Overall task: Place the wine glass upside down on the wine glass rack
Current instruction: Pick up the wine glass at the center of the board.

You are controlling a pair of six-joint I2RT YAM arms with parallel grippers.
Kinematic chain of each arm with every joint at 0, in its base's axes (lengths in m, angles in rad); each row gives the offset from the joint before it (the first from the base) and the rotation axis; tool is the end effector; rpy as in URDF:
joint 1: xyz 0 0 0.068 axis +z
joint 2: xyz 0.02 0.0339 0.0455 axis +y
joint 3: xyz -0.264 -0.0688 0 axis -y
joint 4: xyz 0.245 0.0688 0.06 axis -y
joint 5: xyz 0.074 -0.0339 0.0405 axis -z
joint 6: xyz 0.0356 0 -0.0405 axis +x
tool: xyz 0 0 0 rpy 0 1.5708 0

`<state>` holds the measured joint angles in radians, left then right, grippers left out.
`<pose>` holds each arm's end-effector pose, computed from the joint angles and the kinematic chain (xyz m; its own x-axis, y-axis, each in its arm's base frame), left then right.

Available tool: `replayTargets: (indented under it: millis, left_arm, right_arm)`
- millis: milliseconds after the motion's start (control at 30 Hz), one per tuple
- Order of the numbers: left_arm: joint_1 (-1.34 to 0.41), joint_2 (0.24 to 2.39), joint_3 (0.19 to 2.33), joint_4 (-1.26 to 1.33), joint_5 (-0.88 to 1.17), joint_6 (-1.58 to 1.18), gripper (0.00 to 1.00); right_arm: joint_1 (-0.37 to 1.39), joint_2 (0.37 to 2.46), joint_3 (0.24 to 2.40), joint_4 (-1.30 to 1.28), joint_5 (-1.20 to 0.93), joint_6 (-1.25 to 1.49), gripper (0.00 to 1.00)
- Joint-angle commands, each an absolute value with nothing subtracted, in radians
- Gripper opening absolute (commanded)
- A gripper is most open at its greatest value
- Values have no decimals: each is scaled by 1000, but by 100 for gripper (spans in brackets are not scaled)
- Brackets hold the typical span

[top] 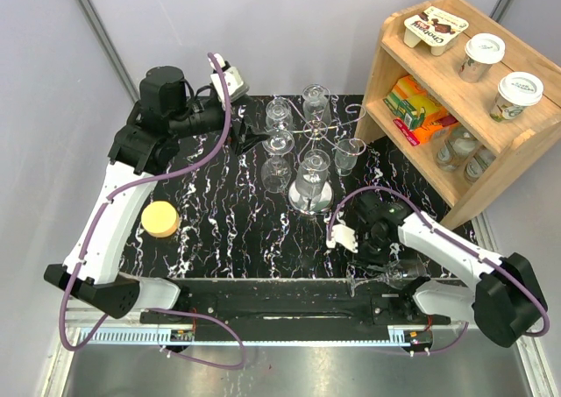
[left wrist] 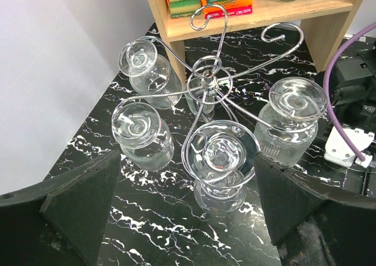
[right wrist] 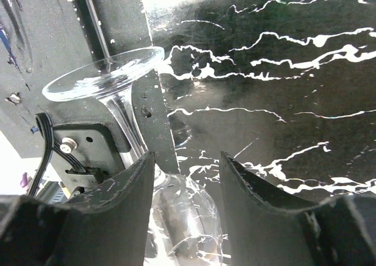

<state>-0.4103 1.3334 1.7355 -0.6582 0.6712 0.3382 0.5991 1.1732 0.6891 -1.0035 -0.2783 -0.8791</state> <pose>0.2282 -0.1234 0.4954 0.0676 0.2539 -0.9649 0.8922 0.4175 0.1724 0.1362 0.1048 0.1881 -0.0928 -0.9601 -0.2639 -0.9917 0.0655 0.1106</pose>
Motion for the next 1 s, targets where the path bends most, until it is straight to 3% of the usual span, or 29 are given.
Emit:
replayTargets:
  millis: [0,667,967]
  left_arm:
    - [-405,1301,1733,-614,640,347,99]
    - [-405,1336,1701,-666,482,442,99]
    - [-405,1354,1706,-666,433,466,99]
  right_arm:
    - [597,1144,761,-1075,-252,-923,52]
    - [617,1146,762,-1175,-330,-1017,48]
    - [713,1213,752,-1166,-318,-1048,47]
